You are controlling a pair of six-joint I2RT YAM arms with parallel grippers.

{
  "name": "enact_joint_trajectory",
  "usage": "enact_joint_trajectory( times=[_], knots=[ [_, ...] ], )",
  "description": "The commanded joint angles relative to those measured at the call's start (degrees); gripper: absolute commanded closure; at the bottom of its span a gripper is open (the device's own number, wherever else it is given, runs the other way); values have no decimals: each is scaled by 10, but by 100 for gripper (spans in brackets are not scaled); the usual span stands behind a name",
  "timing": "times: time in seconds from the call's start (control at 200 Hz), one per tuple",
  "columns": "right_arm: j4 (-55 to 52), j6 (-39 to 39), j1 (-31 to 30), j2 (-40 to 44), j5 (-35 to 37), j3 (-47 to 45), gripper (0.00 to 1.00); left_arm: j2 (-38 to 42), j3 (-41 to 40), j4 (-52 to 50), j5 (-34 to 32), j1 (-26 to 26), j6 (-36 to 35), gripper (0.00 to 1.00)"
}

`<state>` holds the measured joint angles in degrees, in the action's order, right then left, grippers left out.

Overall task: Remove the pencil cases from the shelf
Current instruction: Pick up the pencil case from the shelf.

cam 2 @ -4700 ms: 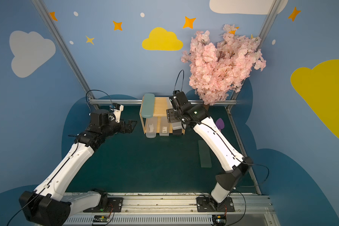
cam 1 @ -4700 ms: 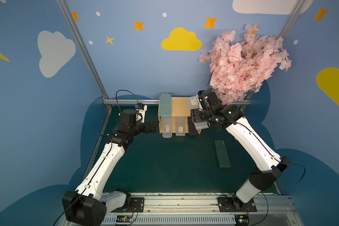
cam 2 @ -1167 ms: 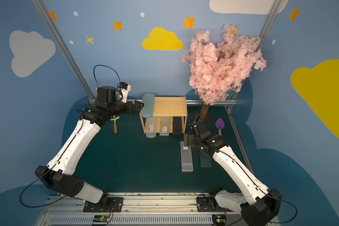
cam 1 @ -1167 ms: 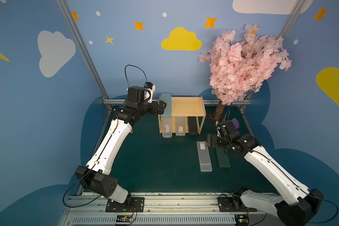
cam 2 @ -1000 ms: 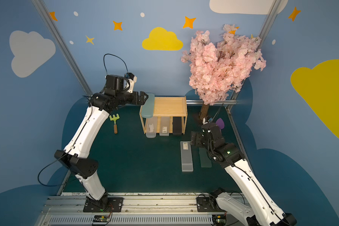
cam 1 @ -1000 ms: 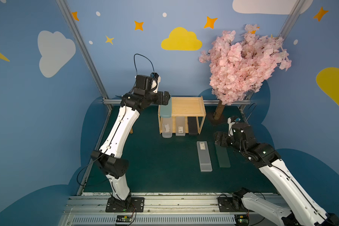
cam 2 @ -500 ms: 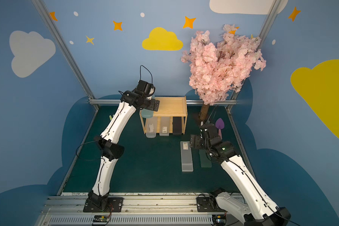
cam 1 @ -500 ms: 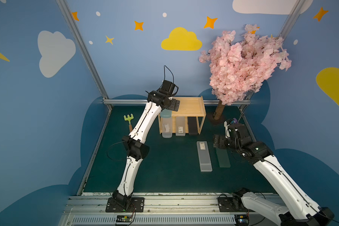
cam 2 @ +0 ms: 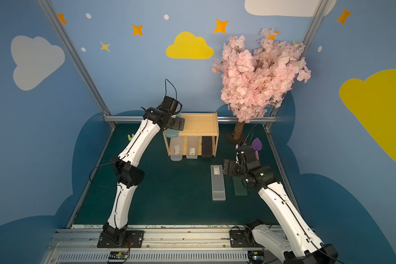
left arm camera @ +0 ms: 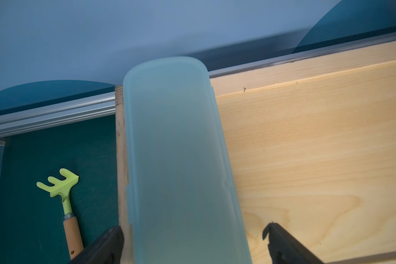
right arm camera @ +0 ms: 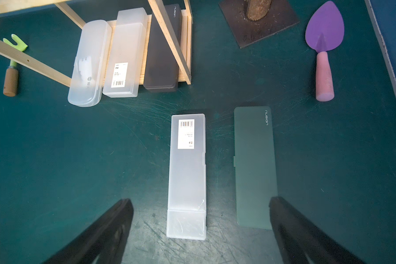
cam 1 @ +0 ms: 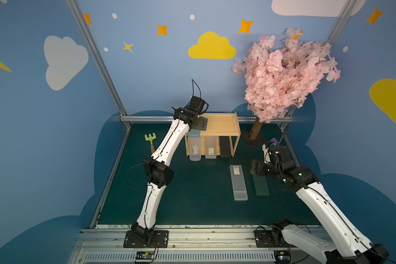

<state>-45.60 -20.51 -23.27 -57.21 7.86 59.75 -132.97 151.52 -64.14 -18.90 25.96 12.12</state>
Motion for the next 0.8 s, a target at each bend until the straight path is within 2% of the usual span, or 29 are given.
enact_joint_trajectory(
  times=[0.0, 0.796],
  knots=[
    [-10, 9, 10, 16, -12, 0, 2, 12, -2, 22, -14, -1, 12, 0],
    [-26, 23, 67, 29, -72, -7, 2, -14, -15, 31, -3, -4, 43, 0]
  ],
)
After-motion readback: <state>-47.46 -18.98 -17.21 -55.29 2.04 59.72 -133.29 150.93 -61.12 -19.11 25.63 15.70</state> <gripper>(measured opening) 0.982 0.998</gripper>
